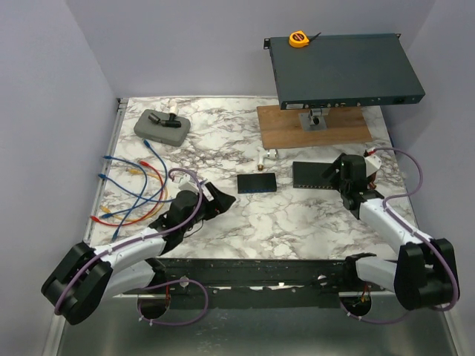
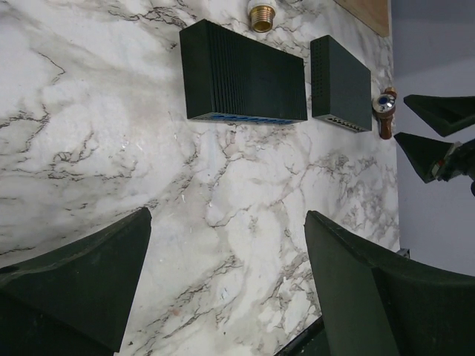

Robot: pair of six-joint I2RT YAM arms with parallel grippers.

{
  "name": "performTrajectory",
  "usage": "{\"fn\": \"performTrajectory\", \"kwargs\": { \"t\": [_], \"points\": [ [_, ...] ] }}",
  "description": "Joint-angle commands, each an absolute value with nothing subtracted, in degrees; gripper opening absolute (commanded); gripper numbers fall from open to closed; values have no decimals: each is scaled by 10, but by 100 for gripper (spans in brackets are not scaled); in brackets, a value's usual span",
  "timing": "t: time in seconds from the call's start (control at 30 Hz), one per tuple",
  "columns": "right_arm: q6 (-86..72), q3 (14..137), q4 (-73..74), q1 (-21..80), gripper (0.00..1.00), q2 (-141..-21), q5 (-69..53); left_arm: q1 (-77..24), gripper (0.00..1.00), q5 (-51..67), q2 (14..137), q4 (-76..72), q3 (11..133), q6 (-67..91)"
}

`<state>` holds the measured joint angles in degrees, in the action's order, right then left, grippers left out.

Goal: Pull the plug from the switch port
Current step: Move the switch port to the center of the board.

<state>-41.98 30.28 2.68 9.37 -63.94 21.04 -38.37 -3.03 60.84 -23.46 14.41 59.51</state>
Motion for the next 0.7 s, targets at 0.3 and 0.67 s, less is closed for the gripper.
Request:
{"fn": "performTrajectory", "kwargs": {
  "t": [0.3, 0.67],
  "points": [
    [-381, 377, -58, 49, 83, -832, 239, -386, 83, -12, 564, -279, 92, 601],
    [-329, 404, -68, 41, 80, -873, 190, -386, 83, -2, 573, -295, 91, 594]
  ]
}}
